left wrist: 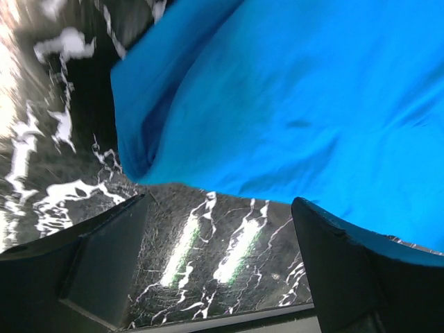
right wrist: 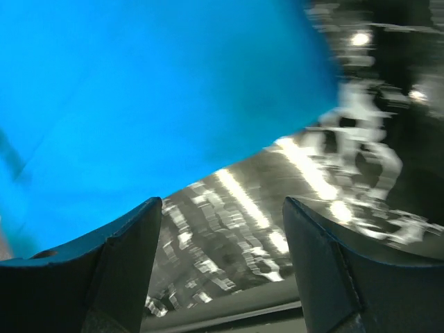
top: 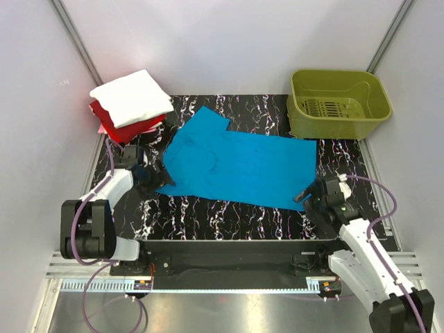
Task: Fold and stack the t-shirts
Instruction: Fold the tshirt
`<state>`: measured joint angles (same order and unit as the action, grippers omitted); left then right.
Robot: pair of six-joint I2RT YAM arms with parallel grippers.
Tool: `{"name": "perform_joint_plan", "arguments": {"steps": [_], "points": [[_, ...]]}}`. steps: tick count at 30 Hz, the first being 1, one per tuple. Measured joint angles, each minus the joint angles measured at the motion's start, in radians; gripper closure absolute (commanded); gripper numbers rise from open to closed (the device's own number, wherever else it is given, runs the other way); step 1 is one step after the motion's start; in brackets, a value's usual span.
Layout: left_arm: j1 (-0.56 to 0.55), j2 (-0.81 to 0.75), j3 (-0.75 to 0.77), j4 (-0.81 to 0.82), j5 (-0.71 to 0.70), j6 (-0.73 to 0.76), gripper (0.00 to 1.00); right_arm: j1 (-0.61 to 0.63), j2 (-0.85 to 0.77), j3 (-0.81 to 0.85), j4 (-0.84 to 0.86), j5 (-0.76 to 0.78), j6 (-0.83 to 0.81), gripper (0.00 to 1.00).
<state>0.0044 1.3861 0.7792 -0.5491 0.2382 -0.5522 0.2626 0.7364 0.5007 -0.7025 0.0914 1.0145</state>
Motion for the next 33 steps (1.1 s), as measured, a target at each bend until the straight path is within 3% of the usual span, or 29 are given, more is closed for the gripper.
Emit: {"name": "perform_joint_plan", "arguments": {"steps": [5,12,21,25,26,28,30,31,33], "points": [[0.012,-0.004,-0.065,0.067,0.036,-0.037,0.1,-0.028,0.105,0.003,-0.095,0.064,0.022,0.22],[0.014,-0.003,-0.086,0.15,0.044,-0.06,0.14,-0.029,0.371,0.029,-0.076,0.076,0.018,0.27],[0.014,0.026,-0.101,0.213,0.05,-0.079,0.24,-0.055,0.417,0.049,-0.02,0.061,-0.007,0.3],[0.014,0.043,-0.101,0.235,0.05,-0.089,0.51,-0.083,0.433,0.054,-0.002,0.029,-0.037,0.36],[0.014,0.047,-0.101,0.238,0.05,-0.088,0.65,-0.089,0.437,0.055,0.004,0.021,-0.042,0.38],[0.014,0.053,-0.102,0.242,0.049,-0.092,0.76,-0.103,0.449,0.058,0.018,0.003,-0.057,0.49],[0.014,0.057,-0.102,0.248,0.049,-0.09,0.94,-0.114,0.459,0.059,0.039,-0.014,-0.068,0.59],[0.014,0.058,-0.102,0.25,0.05,-0.09,0.98,-0.12,0.465,0.059,0.053,-0.026,-0.072,0.67],[0.014,0.058,-0.102,0.256,0.053,-0.086,1.0,-0.129,0.479,0.06,0.073,-0.045,-0.082,0.7]]}}
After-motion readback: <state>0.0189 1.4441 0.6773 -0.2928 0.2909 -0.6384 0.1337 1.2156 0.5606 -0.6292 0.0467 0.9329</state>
